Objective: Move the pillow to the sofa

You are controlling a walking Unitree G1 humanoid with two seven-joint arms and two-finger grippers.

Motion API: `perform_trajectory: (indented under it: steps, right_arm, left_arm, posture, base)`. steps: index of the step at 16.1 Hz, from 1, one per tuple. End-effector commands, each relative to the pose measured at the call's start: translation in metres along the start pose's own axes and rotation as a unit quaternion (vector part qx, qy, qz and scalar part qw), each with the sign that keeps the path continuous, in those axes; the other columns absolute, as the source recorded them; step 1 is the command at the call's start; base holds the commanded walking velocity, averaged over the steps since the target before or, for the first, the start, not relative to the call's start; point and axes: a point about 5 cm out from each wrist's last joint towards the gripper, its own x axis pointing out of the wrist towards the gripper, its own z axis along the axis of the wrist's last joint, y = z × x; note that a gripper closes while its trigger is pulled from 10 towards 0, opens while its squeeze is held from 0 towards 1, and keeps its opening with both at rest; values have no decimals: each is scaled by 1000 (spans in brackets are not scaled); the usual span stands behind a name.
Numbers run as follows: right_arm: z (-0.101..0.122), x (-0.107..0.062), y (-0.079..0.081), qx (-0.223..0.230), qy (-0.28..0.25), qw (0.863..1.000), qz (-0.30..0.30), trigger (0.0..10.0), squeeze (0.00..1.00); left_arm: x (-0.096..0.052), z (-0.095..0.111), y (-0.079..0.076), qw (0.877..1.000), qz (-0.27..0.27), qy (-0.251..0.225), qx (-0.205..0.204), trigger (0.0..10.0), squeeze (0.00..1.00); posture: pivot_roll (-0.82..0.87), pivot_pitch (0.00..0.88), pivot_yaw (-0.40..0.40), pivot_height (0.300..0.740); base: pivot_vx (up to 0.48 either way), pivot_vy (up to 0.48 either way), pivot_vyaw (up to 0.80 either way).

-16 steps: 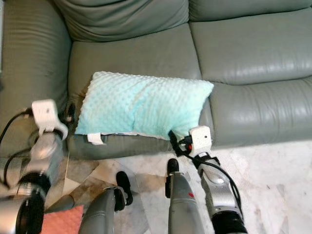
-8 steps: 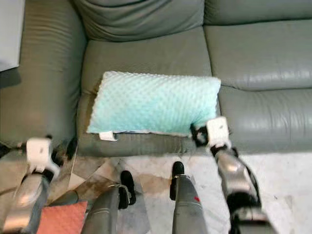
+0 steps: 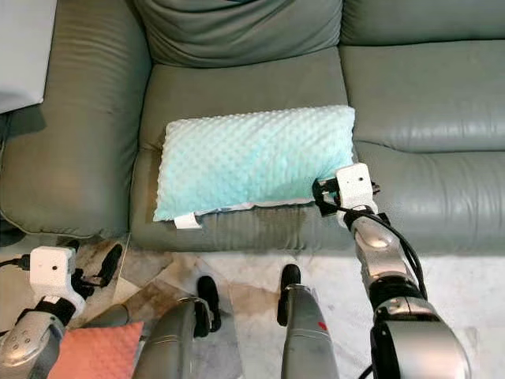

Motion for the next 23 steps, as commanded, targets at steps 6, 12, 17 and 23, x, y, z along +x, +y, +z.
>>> perform_trajectory:
  steps: [6,12,17,23]
  right_arm:
    - [-34,-20,33,30,18,997,64,10000,1000]
    - [-77,-65,18,-2,48,999,-4,10000,0]
    - [-94,-83,78,58,61,996,36,10000,0]
    - [-91,-87,142,106,77,975,178,10000,0]
  left_arm:
    - [-5,-27,-6,998,-10,61,-8,10000,0]
    - [16,-42,-25,997,-18,69,-22,10000,0]
    - [30,-61,-41,995,-37,87,-13,10000,0]
    - [44,-76,-46,992,-18,123,-21,10000,0]
  posture:
    - [6,462,109,740]
    - [-55,319,63,740]
    - [-85,233,55,740]
    - [-108,84,18,740]
  base:
    - [0,0,0]
    - [0,0,0]
    - [0,0,0]
    - [0,0,0]
